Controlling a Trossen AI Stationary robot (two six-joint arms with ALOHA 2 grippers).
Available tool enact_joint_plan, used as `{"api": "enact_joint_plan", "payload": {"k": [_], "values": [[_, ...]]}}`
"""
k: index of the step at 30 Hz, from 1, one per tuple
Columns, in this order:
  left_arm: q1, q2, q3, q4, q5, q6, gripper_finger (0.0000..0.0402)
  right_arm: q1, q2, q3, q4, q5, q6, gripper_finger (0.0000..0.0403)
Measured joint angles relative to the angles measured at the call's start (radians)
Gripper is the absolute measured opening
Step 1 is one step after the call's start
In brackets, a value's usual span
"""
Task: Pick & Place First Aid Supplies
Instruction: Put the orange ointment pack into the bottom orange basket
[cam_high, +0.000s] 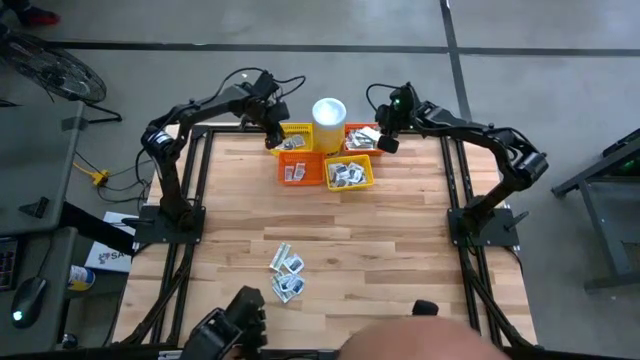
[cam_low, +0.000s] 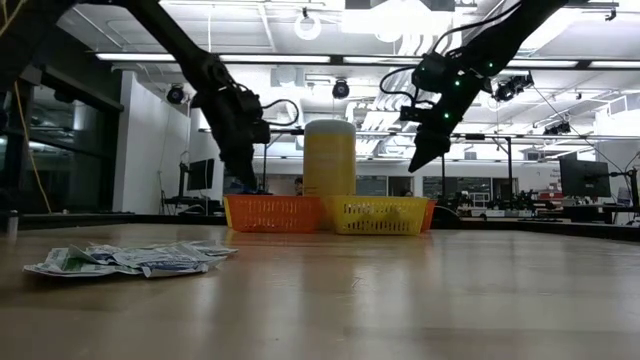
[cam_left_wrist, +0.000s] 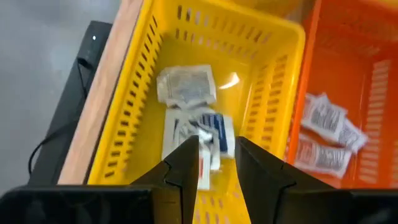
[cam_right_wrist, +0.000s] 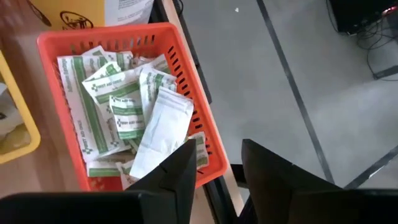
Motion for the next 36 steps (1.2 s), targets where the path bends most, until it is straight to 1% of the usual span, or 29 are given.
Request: {"api": "enact_joint_plan", "payload": {"k": [8,14,17,22,25,32,36], "values": [[0.006,0.018,0.001,-0.017,-0.002,0.109,0.0104,-0.002,0.000,0.000,-0.002,-0.020,0.000,0.0122],[0.007,0.032,0.000,-0.034,0.029,0.112,0.0106,-0.005,0.000,0.000,-0.003,-0.023,-0.001,0.0122],[0.007,0.032,0.000,-0.036,0.028,0.125,0.0125,-0.012,0.000,0.000,-0.002,-0.023,-0.001,0.0122],[0.004,0.032,0.000,-0.018,-0.003,0.139,0.0183,-0.028,0.000,0.000,-0.002,-0.028,-0.001,0.0122],[0.000,0.036,0.000,-0.001,-0.020,0.165,0.0206,-0.030,0.000,0.000,-0.002,-0.029,-0.001,0.0122],[-0.021,0.107,0.000,0.001,-0.112,0.161,0.0211,-0.030,0.000,0.000,0.005,-0.029,-0.001,0.0122],[-0.022,0.115,0.000,0.008,-0.125,0.160,0.0211,-0.030,0.000,0.000,0.005,-0.029,-0.001,0.0122]]}}
